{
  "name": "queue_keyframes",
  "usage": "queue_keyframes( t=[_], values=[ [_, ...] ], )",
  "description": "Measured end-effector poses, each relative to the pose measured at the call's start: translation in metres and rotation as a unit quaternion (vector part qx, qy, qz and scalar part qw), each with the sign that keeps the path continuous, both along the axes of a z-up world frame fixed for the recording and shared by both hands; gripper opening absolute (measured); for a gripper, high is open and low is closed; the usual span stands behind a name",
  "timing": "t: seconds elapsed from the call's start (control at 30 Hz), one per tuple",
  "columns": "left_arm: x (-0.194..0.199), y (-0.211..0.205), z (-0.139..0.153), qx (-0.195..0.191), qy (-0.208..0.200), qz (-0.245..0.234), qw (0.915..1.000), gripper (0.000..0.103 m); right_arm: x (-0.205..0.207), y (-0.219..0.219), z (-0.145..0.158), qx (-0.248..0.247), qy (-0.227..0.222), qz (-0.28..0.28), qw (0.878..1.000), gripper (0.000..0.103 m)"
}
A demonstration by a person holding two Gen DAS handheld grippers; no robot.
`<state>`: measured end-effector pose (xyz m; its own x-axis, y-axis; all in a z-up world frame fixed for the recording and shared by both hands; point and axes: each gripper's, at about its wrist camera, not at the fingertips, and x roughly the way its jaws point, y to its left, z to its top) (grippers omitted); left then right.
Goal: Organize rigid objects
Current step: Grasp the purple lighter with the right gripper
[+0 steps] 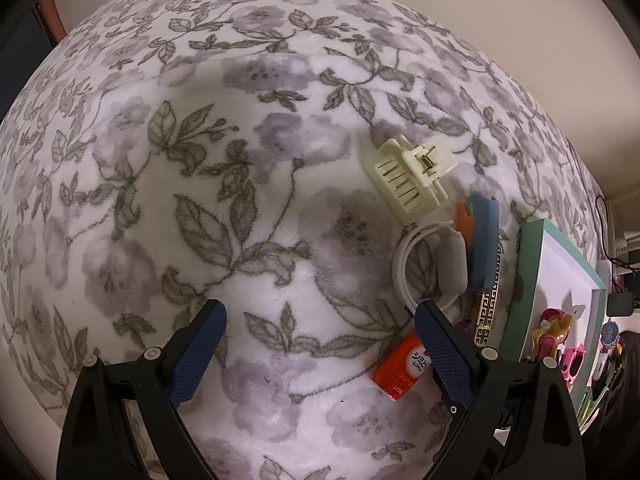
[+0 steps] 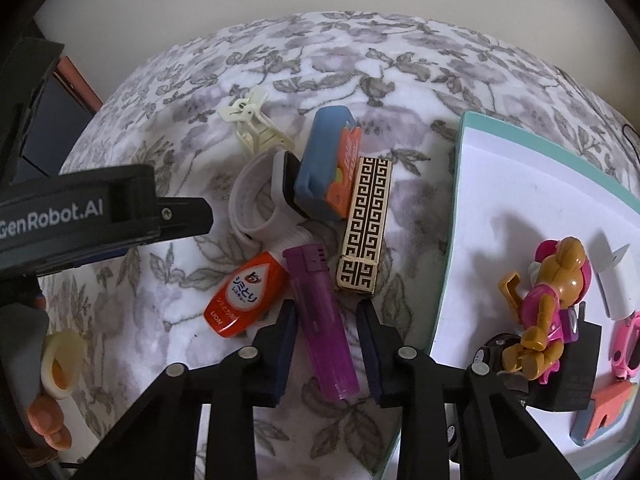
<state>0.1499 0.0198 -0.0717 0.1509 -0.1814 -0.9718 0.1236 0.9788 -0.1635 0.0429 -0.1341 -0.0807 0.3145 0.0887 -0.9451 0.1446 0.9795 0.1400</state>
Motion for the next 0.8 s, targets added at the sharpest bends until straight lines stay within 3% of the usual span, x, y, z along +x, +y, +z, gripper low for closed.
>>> queue_keyframes(
  t=[0.23, 0.33, 0.8],
  values=[
    [-0.004, -0.012, 0.0, 0.004, 0.0, -0.014, 0.9999, 0.095, 0.0, 0.003, -0.001, -0.007, 0.0, 0.003, 1.0, 0.029],
    [-0.006, -0.018, 0.001, 0.007, 0.0, -0.02, 0.9998, 0.095, 0.0, 0.004, 0.0, -0.007, 0.001, -0.002, 1.0, 0.021],
    [-0.015, -0.051, -0.003, 0.01, 0.006, -0.05, 0.9987, 0.095, -0.004, -0.004, 0.014, 0.017, -0.007, -0.016, 1.0, 0.019]
  ],
)
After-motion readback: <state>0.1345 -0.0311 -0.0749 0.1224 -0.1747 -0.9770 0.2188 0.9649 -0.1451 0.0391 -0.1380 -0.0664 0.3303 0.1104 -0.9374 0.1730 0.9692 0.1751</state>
